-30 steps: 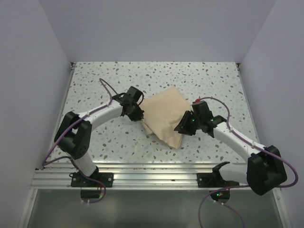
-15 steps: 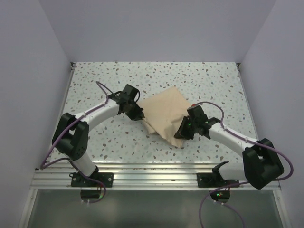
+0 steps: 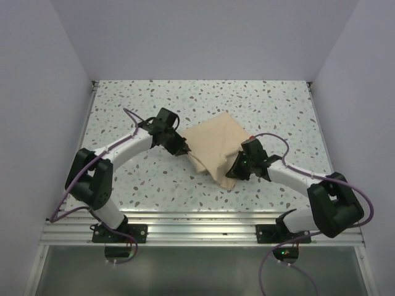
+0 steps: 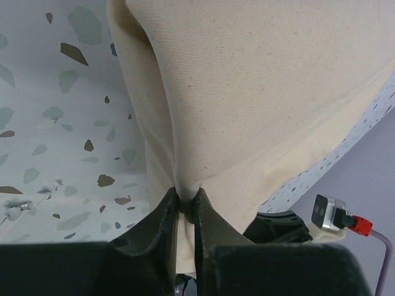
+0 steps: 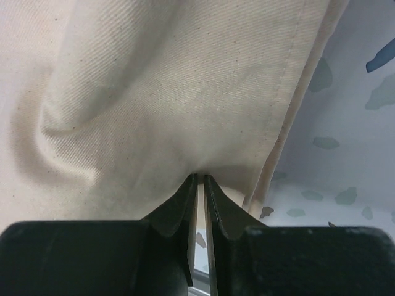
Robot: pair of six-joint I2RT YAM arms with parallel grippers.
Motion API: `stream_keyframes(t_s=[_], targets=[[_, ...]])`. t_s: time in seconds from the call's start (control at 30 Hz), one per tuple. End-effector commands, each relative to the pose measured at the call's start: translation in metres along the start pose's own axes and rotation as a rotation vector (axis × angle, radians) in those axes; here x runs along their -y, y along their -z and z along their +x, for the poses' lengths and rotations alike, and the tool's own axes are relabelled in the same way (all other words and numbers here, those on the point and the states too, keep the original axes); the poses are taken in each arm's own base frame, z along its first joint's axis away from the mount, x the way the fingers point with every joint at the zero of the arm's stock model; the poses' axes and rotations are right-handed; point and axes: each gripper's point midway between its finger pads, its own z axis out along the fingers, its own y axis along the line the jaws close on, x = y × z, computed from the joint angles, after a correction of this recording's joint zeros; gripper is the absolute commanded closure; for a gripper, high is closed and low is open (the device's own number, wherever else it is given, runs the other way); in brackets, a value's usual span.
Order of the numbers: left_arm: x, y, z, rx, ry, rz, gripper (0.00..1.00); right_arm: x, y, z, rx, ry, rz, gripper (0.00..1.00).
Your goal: Prepare the surgical pack
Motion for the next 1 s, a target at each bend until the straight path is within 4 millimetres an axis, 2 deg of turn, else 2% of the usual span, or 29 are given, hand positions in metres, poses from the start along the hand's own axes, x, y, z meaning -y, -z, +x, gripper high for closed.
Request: stream_keyframes(t_s=[0.0,0.1,0.3,0.43,0.6,0.7,0.77,0.83,0.87,0.9,0.97], targets=[[0.044,0.031,0.005,-0.04,0.04,0.177,1.0,-0.012,-0.011,-0.017,0.091,-0.02,-0.06,0.86],[0.05,0.035,0.007,-0.053,0.045,0.195,1.0,-0.012,-0.02,-0.018,0.097,-0.032,-0.065,0.86],[0.059,0.041,0.013,-0.094,0.052,0.219,1.0,-0.026,-0.032,-0.033,0.156,-0.033,-0.122,0.84],[0.063,0.045,0.014,-0.104,0.056,0.227,1.0,-0.041,-0.027,-0.048,0.233,-0.039,-0.191,0.81],[0.058,0.041,0.017,-0.118,0.055,0.221,1.0,-0.044,-0.026,-0.055,0.256,-0.029,-0.192,0.77],[0.054,0.039,0.02,-0.136,0.062,0.221,1.0,-0.039,-0.027,-0.052,0.258,-0.052,-0.2,0.74],[0.055,0.039,0.019,-0.132,0.066,0.221,1.0,-0.04,-0.02,-0.056,0.276,-0.08,-0.233,0.71],[0.057,0.041,0.019,-0.137,0.071,0.229,1.0,-0.028,-0.015,-0.052,0.275,-0.124,-0.25,0.67],[0.059,0.041,0.02,-0.14,0.073,0.237,1.0,-0.027,-0.005,-0.061,0.304,-0.164,-0.274,0.64],[0.058,0.039,0.02,-0.145,0.078,0.235,1.0,-0.019,-0.005,-0.059,0.302,-0.184,-0.265,0.63],[0.06,0.039,0.022,-0.158,0.081,0.247,1.0,-0.019,-0.002,-0.063,0.3,-0.21,-0.28,0.63]])
